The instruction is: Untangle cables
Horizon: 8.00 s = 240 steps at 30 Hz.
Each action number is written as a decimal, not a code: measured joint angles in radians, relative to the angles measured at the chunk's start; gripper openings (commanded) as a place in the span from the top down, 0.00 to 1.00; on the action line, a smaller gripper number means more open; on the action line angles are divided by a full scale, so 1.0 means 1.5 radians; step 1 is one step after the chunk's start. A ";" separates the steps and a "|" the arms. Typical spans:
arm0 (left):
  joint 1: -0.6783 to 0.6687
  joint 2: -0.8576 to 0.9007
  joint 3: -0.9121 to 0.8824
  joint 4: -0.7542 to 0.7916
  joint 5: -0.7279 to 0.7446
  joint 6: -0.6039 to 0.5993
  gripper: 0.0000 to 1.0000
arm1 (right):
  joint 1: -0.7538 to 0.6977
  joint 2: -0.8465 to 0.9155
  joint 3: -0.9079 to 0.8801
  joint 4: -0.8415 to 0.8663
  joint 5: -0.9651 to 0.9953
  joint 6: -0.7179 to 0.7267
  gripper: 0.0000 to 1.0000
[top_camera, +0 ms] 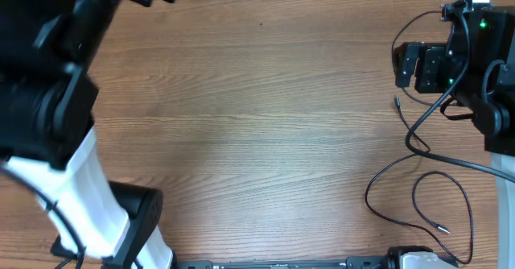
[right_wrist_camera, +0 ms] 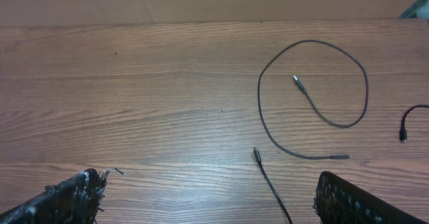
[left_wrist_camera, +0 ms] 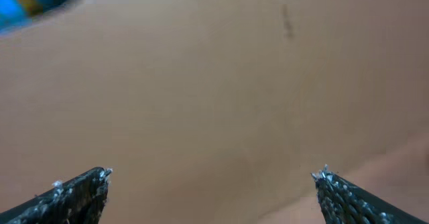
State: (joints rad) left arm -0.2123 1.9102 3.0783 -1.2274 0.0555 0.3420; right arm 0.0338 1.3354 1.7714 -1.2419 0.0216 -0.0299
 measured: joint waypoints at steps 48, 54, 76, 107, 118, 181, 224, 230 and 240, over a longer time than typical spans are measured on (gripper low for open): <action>0.251 -0.687 -1.171 0.155 -0.200 -0.090 0.00 | 0.000 0.111 0.000 -0.004 -0.114 0.000 0.00; 0.251 -0.679 -1.234 0.136 -0.141 -0.158 0.00 | 0.000 0.111 0.000 -0.004 -0.116 0.000 0.00; 0.251 -0.454 -1.317 0.155 -0.096 -0.242 0.00 | 0.000 0.111 0.000 0.018 -0.116 0.000 0.00; 0.251 -0.421 -1.317 0.155 -0.096 -0.242 0.00 | 0.000 0.111 0.000 0.081 -0.116 0.000 0.00; 0.251 -0.421 -1.317 0.155 -0.096 -0.242 0.01 | 0.000 0.111 0.000 0.090 -0.116 0.000 0.00; 0.198 -0.853 -1.320 0.151 -0.094 -0.244 0.00 | 0.000 0.111 0.000 0.106 -0.108 0.000 0.00; 0.198 -0.853 -1.320 0.150 -0.094 -0.244 0.00 | -0.060 -0.592 -1.111 1.113 -0.159 0.069 0.00; 0.198 -0.853 -1.320 0.150 -0.094 -0.244 0.00 | -0.083 -0.734 -1.123 1.052 -0.161 0.070 0.00; 0.198 -0.853 -1.320 0.150 -0.094 -0.244 0.01 | -0.084 -0.861 -1.126 0.989 -0.167 0.072 0.00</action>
State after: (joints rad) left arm 0.0845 0.6308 1.0985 -1.0027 -0.0853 -0.0238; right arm -0.0921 0.0433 0.0818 0.2417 -0.2295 0.0776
